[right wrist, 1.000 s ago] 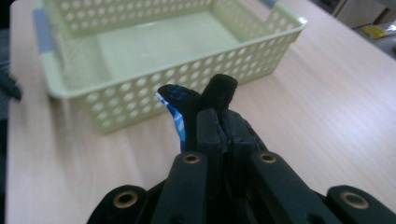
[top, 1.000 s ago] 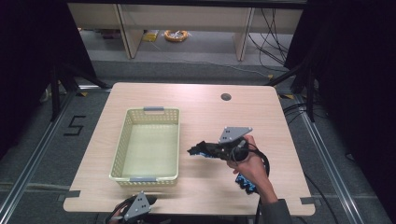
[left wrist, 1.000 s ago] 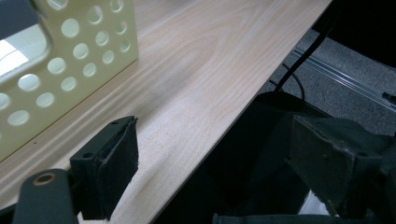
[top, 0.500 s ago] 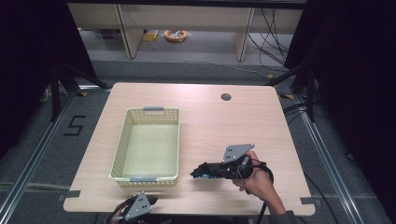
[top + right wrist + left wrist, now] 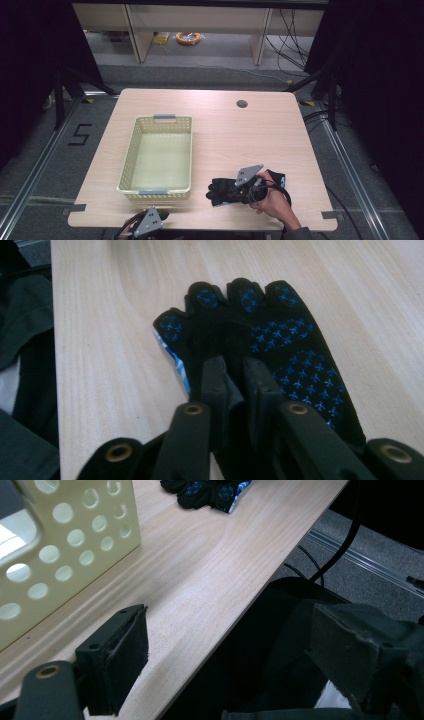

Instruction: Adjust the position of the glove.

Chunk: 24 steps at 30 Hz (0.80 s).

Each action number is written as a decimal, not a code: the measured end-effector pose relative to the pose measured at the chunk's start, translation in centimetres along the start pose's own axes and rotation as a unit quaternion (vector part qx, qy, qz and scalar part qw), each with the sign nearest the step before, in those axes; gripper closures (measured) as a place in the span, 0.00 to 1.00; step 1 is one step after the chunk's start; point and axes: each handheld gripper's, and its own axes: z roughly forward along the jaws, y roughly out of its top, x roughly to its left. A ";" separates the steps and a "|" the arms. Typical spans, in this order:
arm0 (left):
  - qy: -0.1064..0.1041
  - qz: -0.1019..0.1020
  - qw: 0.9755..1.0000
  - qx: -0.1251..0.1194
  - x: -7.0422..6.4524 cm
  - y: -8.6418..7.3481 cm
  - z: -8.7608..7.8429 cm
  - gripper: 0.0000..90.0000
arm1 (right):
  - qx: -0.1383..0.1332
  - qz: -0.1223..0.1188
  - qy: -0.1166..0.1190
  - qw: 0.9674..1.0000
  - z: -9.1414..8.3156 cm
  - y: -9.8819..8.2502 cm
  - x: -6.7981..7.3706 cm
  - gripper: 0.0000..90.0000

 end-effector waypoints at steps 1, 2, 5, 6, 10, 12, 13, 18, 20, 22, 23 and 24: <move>0.004 0.012 1.000 0.012 0.2 0.0 -0.1 0.17 | 0.000 0.008 -0.005 1.000 -0.1 0.0 0.1 0.79; 0.004 0.012 1.000 0.012 0.2 0.0 -0.1 0.17 | 0.000 0.008 -0.005 1.000 -0.1 0.0 0.1 0.79; -0.001 0.000 1.000 -0.001 0.0 0.0 0.0 0.17 | -0.024 0.062 -0.047 0.997 -1.8 0.3 0.4 0.68; 0.004 0.016 1.000 0.013 0.2 0.0 -0.2 0.17 | -0.033 0.059 -0.066 0.996 -2.5 0.3 0.1 0.66; -0.002 0.009 1.000 -0.001 0.2 0.1 0.0 0.17 | -0.043 0.068 -0.120 0.990 -5.2 -0.2 -0.2 0.66; 0.003 0.032 0.999 0.015 0.5 0.1 -0.2 0.17 | -0.032 0.068 -0.151 0.986 -6.4 -0.8 -0.5 0.66; 0.001 0.021 1.000 0.016 0.3 0.0 -0.2 0.17 | -0.021 0.075 -0.161 0.984 -7.1 -1.1 -0.6 0.67; 0.006 0.013 1.000 0.014 0.2 0.0 -0.1 0.17 | -0.009 0.100 -0.190 0.977 -9.1 -3.5 -1.4 0.75; 0.005 0.020 1.000 0.001 0.4 0.1 0.0 0.17 | -0.004 0.105 -0.198 0.974 -9.4 -4.3 -1.6 0.82; 0.005 0.018 1.000 0.004 0.3 0.1 -0.1 0.17 | 0.010 0.108 -0.198 0.974 -9.7 -5.2 -1.7 0.90; 0.003 0.013 1.000 0.002 0.2 0.0 0.0 0.17 | 0.011 0.108 -0.200 0.974 -9.7 -5.4 -1.7 0.95; 0.004 0.019 1.000 0.008 0.3 0.0 -0.1 0.17 | 0.019 0.107 -0.196 0.975 -9.7 -5.7 -1.7 0.98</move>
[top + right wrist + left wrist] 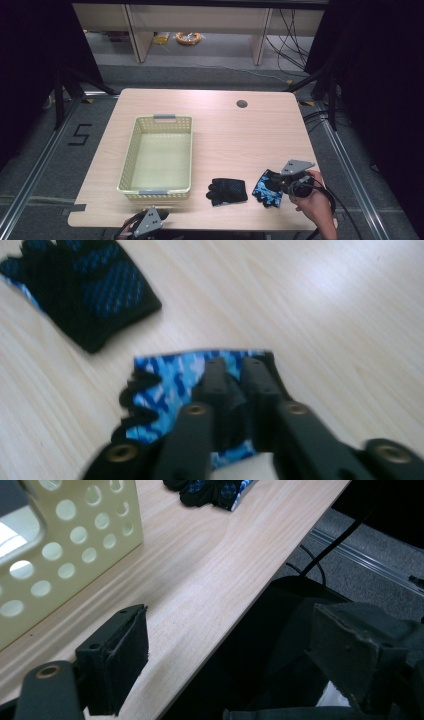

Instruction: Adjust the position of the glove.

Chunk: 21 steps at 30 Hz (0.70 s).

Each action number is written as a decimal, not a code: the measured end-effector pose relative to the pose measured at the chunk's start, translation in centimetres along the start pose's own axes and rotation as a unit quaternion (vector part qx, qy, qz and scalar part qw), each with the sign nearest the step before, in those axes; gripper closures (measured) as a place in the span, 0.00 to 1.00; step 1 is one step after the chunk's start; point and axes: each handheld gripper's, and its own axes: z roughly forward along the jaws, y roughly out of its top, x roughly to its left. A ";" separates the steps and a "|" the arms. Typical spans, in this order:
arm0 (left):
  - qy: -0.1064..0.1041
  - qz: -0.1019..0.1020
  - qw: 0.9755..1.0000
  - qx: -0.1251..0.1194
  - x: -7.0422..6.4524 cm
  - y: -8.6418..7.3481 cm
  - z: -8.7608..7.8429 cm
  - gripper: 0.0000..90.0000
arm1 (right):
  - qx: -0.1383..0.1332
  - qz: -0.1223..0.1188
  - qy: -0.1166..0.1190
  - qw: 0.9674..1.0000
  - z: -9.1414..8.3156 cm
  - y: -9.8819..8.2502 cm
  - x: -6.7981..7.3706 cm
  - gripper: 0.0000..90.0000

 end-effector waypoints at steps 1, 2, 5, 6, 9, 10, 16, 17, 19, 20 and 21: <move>0.004 0.003 1.000 -0.003 0.0 0.0 0.1 0.17 | 0.006 0.002 -0.003 1.000 0.1 -0.2 0.0 1.00; 0.000 0.000 1.000 0.000 0.0 0.1 0.0 0.17 | 0.004 0.005 -0.012 1.000 0.3 -0.5 0.1 1.00; 0.005 0.013 1.000 0.002 0.2 0.0 0.0 0.17 | 0.038 0.005 -0.011 0.999 0.2 -0.9 0.3 1.00; 0.005 0.013 1.000 0.002 0.2 0.0 0.0 0.17 | 0.041 0.005 -0.014 0.999 0.1 -1.1 0.4 1.00; 0.004 0.001 1.000 -0.007 0.1 0.0 0.1 0.17 | 0.058 0.006 -0.011 0.998 -0.2 -1.9 1.0 1.00; 0.003 0.004 1.000 -0.003 0.1 0.0 0.0 0.17 | 0.069 0.010 -0.010 0.998 -0.3 -2.2 1.4 1.00; 0.006 0.018 1.000 0.003 0.1 0.0 0.0 0.17 | 0.086 0.011 0.010 0.996 0.2 -4.0 2.7 1.00; 0.009 0.017 1.000 0.001 0.1 0.0 0.1 0.17 | 0.092 0.008 0.010 0.996 0.4 -4.1 2.8 1.00; 0.002 -0.009 1.000 -0.001 -0.2 0.0 0.1 0.17 | 0.099 0.009 0.019 0.995 0.7 -4.3 3.0 1.00; 0.003 -0.009 1.000 -0.003 -0.1 0.0 0.2 0.17 | 0.096 0.011 0.021 0.995 0.7 -4.2 3.1 1.00; 0.003 -0.009 1.000 -0.003 -0.1 0.0 0.2 0.17 | 0.096 0.011 0.021 0.995 0.7 -4.2 3.1 1.00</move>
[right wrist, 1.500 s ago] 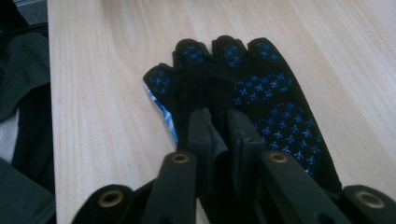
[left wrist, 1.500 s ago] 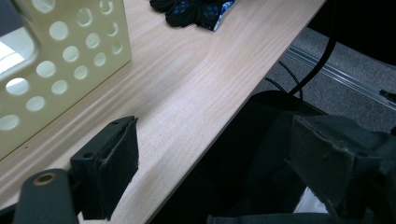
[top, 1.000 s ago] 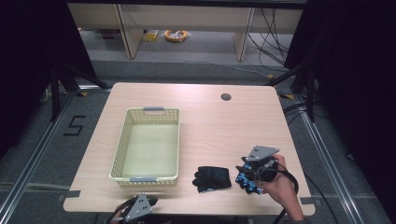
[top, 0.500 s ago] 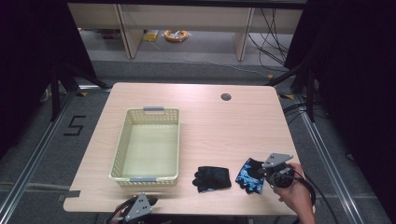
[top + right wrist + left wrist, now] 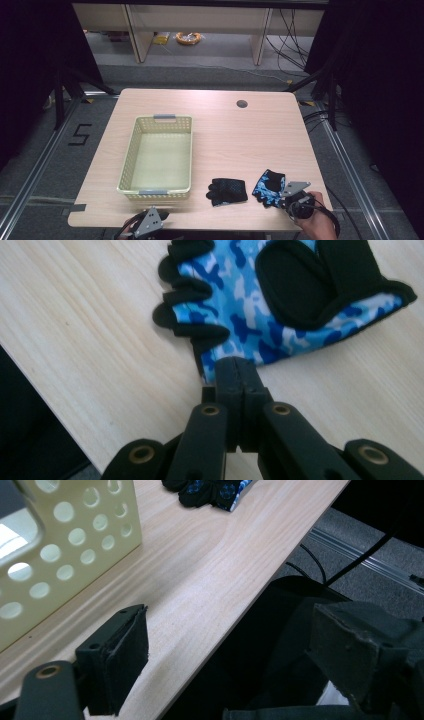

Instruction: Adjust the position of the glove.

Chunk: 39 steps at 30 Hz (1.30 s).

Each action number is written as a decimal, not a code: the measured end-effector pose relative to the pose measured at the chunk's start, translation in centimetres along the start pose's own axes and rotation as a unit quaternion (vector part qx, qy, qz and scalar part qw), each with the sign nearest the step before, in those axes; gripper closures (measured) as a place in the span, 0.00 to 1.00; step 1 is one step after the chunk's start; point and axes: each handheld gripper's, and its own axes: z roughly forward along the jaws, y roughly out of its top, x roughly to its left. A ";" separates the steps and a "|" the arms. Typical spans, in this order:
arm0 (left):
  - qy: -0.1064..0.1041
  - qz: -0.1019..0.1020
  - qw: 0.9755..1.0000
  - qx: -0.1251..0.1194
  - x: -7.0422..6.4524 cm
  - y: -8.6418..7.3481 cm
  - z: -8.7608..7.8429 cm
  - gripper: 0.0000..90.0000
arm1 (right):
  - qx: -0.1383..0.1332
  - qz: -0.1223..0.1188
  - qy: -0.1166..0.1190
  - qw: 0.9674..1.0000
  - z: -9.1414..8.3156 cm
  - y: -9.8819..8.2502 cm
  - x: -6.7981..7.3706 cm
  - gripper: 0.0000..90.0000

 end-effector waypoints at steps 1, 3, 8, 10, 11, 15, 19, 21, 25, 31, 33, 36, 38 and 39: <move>-0.005 0.017 1.000 0.009 0.2 0.0 -0.2 0.17 | -0.004 0.003 -0.001 1.000 0.1 0.2 0.3 1.00; -0.005 0.006 1.000 0.001 0.0 0.0 0.0 0.17 | -0.020 -0.003 0.001 1.000 0.5 0.6 0.5 1.00; -0.003 -0.002 1.000 0.005 -0.1 -0.1 0.0 0.17 | -0.048 -0.005 0.009 0.999 0.7 1.8 1.1 1.00; 0.000 -0.003 1.000 0.003 -0.1 0.0 0.1 0.17 | -0.048 -0.013 0.008 0.999 1.6 2.9 1.1 1.00; -0.003 0.019 1.000 0.013 0.1 0.0 -0.1 0.17 | -0.048 -0.015 0.009 0.999 1.9 3.2 1.0 1.00; -0.001 0.010 1.000 0.001 0.0 0.0 0.3 0.17 | -0.063 0.008 0.016 0.998 2.6 3.9 0.4 1.00; -0.003 0.013 1.000 0.011 0.1 0.0 0.2 0.17 | -0.087 0.055 0.028 0.994 3.2 4.6 -0.1 1.00; -0.003 0.014 1.000 0.010 0.1 0.0 0.2 0.17 | -0.090 0.074 0.029 0.993 3.5 5.0 -0.4 1.00; -0.003 0.013 1.000 0.008 0.1 0.0 0.2 0.17 | -0.110 0.114 0.033 0.987 4.3 6.2 -1.2 0.99; -0.005 0.013 1.000 0.007 -0.1 -0.1 0.1 0.17 | -0.099 0.120 0.030 0.987 5.6 8.2 -1.4 0.99; -0.007 -0.007 1.000 0.003 -0.3 -0.2 0.2 0.17 | -0.097 0.115 0.028 0.988 5.7 8.6 -1.6 0.99; -0.004 0.000 1.000 0.008 -0.2 -0.1 0.1 0.17 | -0.103 0.108 0.029 0.988 5.6 8.9 -2.1 0.98; -0.010 0.001 1.000 0.012 -0.2 -0.1 0.0 0.17 | -0.122 0.094 0.021 0.988 5.0 9.0 -2.3 0.97; -0.008 0.002 1.000 0.008 -0.2 -0.1 0.0 0.17 | -0.130 0.099 0.019 0.986 4.5 9.0 -2.3 0.97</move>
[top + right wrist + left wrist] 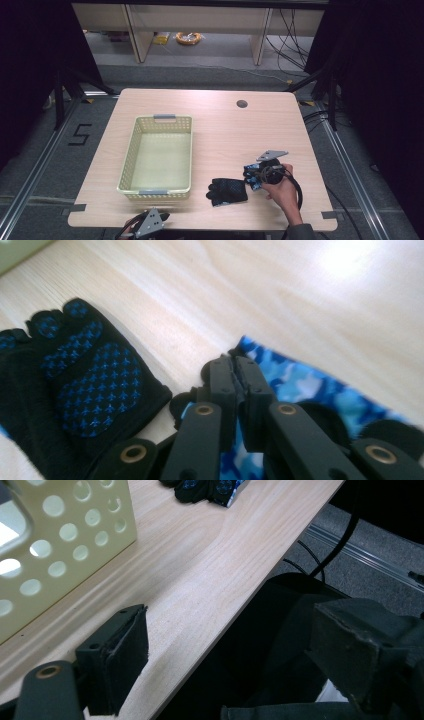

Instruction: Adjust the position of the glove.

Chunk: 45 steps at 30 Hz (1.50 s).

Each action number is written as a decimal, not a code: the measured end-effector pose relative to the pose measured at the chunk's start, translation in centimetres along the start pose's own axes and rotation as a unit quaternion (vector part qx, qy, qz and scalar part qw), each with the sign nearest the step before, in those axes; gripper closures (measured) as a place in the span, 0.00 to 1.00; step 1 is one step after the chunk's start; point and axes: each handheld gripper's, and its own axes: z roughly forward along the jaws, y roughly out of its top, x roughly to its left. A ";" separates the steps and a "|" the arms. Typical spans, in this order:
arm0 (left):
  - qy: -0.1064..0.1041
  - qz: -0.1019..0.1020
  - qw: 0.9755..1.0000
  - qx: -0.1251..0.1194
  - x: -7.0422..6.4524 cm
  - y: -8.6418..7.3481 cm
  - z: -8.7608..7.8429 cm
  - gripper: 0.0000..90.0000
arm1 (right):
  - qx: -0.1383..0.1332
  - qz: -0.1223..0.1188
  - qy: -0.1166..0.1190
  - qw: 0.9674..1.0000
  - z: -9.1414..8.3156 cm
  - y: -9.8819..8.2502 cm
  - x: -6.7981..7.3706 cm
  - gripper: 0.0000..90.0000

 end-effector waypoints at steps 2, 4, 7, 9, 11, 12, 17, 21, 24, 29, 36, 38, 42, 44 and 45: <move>0.001 -0.007 1.000 -0.005 -0.1 0.0 0.1 0.17 | 0.001 -0.019 -0.008 1.000 -1.4 0.3 -0.3 0.95; 0.004 0.004 1.000 0.003 0.1 0.0 0.0 0.17 | -0.001 -0.044 -0.013 0.999 -2.4 0.2 -0.6 0.90; 0.001 0.014 1.000 0.001 0.1 0.0 -0.1 0.17 | 0.011 -0.070 -0.030 0.997 -3.3 -0.2 -1.1 0.83; 0.003 0.004 1.000 0.007 0.0 0.0 -0.1 0.17 | 0.014 -0.082 -0.028 0.996 -3.5 -0.5 -1.4 0.78; 0.002 0.002 1.000 0.004 0.1 0.0 0.0 0.17 | 0.006 -0.115 -0.019 0.993 -3.6 -1.4 -2.0 0.69; 0.001 0.002 1.000 -0.006 -0.1 -0.1 0.1 0.17 | 0.018 -0.122 -0.012 0.992 -3.7 -1.5 -2.2 0.67; 0.001 0.000 1.000 0.001 0.0 0.0 0.0 0.17 | 0.033 -0.131 0.002 0.991 -3.1 -2.3 -2.3 0.64; 0.003 0.000 1.000 -0.001 0.0 0.0 0.0 0.17 | 0.054 -0.135 0.007 0.989 -2.5 -2.6 -2.3 0.65; 0.002 -0.002 1.000 0.002 -0.1 -0.1 0.0 0.17 | 0.077 -0.134 0.005 0.988 -1.6 -2.8 -2.2 0.70; 0.003 -0.007 1.000 -0.002 -0.1 0.0 0.0 0.18 | 0.075 -0.127 0.016 0.989 -1.5 -3.1 -2.4 0.89; 0.001 0.004 1.000 0.011 0.0 0.0 -0.2 0.18 | 0.067 -0.111 0.013 0.991 -1.8 -3.0 -2.4 0.97; 0.002 -0.007 1.000 -0.011 -0.1 0.0 0.1 0.18 | 0.047 -0.124 0.012 0.991 -2.5 -2.6 -2.6 0.97; 0.006 0.000 1.000 0.002 0.0 -0.1 -0.1 0.18 | 0.009 -0.128 0.010 0.992 -3.9 -1.7 -2.7 0.97; 0.001 -0.005 1.000 -0.005 -0.1 0.0 0.0 0.18 | -0.012 -0.138 0.011 0.990 -4.9 -0.9 -2.2 0.97; 0.006 -0.001 1.000 -0.001 0.0 0.0 0.0 0.18 | -0.015 -0.140 0.018 0.990 -5.2 -0.6 -1.9 0.97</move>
